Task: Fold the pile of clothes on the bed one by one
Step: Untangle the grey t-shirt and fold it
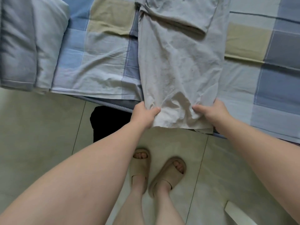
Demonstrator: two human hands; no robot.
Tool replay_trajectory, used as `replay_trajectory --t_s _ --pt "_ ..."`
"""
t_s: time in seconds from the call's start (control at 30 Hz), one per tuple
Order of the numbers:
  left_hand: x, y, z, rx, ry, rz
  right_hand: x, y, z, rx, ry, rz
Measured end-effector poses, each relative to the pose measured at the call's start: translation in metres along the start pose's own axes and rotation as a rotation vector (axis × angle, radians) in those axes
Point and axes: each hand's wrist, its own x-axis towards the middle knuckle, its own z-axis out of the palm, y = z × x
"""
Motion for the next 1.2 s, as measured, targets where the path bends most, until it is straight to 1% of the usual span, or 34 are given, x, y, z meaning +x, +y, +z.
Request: replay_trajectory --t_s 0.13,0.4,0.5,0.67,0.77,0.87,1.03,1.2 --pt "-0.014 -0.016 -0.008 -0.048 -0.036 -0.034 -0.022 0.011 0.004 0.08 -0.052 0.08" --pt "-0.057 -0.024 -0.045 -0.205 -0.113 -0.193 -0.079 0.021 0.004 0.238 -0.058 0.138" --pt "-0.094 -0.022 -0.064 -0.24 -0.122 -0.251 -0.121 0.022 0.001 0.259 -0.043 0.183" --pt "-0.177 -0.014 -0.103 -0.188 -0.145 -0.373 -0.218 0.013 -0.012 0.307 -0.038 0.298" --pt "-0.219 -0.005 -0.125 -0.151 -0.147 -0.415 -0.269 0.006 -0.021 0.296 -0.068 0.346" --pt "-0.251 0.01 -0.139 -0.155 -0.141 -0.433 -0.302 -0.004 -0.032 0.305 -0.089 0.352" --pt "-0.267 0.034 -0.144 -0.235 -0.103 -0.408 -0.316 -0.034 -0.056 0.371 -0.099 0.335" --pt "-0.252 0.086 -0.134 -0.374 -0.094 -0.382 -0.287 -0.087 -0.08 0.441 -0.093 0.305"
